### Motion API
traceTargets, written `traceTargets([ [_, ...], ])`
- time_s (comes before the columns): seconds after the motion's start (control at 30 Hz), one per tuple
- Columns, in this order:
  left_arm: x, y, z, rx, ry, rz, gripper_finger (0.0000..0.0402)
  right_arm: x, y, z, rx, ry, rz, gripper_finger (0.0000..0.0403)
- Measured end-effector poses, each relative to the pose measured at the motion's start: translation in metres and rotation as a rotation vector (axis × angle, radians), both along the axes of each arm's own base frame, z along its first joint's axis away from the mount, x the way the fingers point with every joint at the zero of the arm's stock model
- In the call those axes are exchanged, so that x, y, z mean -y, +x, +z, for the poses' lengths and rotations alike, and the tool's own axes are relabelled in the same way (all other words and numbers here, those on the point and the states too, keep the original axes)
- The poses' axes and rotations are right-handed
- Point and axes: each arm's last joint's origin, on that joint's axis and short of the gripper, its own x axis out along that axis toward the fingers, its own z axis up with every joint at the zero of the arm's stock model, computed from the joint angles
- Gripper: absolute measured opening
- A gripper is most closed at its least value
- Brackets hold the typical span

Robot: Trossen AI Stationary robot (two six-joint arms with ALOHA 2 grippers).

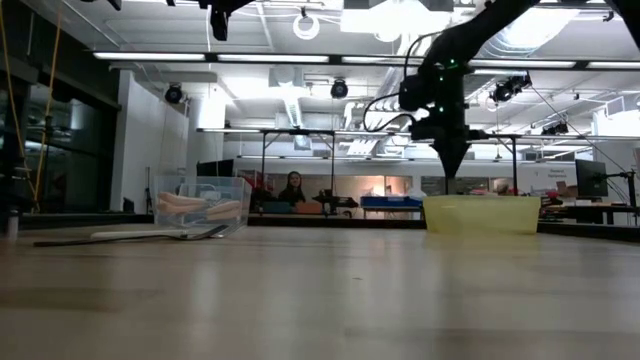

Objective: Sort silverware by color (type)
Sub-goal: Put the white fork into the yellow bin

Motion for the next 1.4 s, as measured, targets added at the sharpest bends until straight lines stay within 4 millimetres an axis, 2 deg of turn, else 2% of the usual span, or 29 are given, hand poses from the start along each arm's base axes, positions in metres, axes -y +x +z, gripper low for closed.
traceTargets([
  [0.1,0.000,0.000,0.000,-0.001,0.000,0.003,0.0000,0.001,0.001,-0.001,0.001,-0.002,0.002,0.0000],
  [0.2,0.000,0.000,-0.001,-0.013,-0.001,0.017,0.0000,-0.001,0.000,0.006,0.024,-0.027,0.015,0.0000],
  [0.37,-0.001,0.000,-0.004,-0.044,0.002,0.035,0.0000,-0.016,-0.002,0.043,0.264,-0.054,0.145,0.0000],
  [0.5,-0.001,0.000,-0.004,-0.045,0.002,0.034,0.0000,-0.043,-0.003,0.081,0.507,-0.111,0.323,0.0000],
  [0.57,-0.001,0.000,-0.004,-0.045,0.002,0.034,0.0000,-0.059,-0.004,0.088,0.641,-0.145,0.369,0.0000],
  [0.67,-0.001,0.000,-0.004,-0.045,0.002,0.034,0.0000,-0.090,-0.007,0.085,0.838,-0.176,0.391,0.0000],
  [0.87,-0.001,0.000,-0.004,-0.040,-0.024,0.032,0.0000,-0.161,0.001,0.060,1.230,-0.193,0.497,0.0000],
  [1.0,0.000,0.000,-0.004,-0.040,-0.018,0.006,0.0000,-0.195,0.011,0.058,1.455,-0.206,0.577,0.0000],
  [1.2,0.001,0.000,-0.004,-0.043,-0.003,-0.032,0.0000,-0.221,0.025,0.057,1.464,-0.265,0.627,0.0000],
  [1.4,0.001,0.000,-0.004,-0.043,-0.004,-0.023,0.0000,-0.226,0.031,0.052,1.443,-0.266,0.647,0.0000],
])
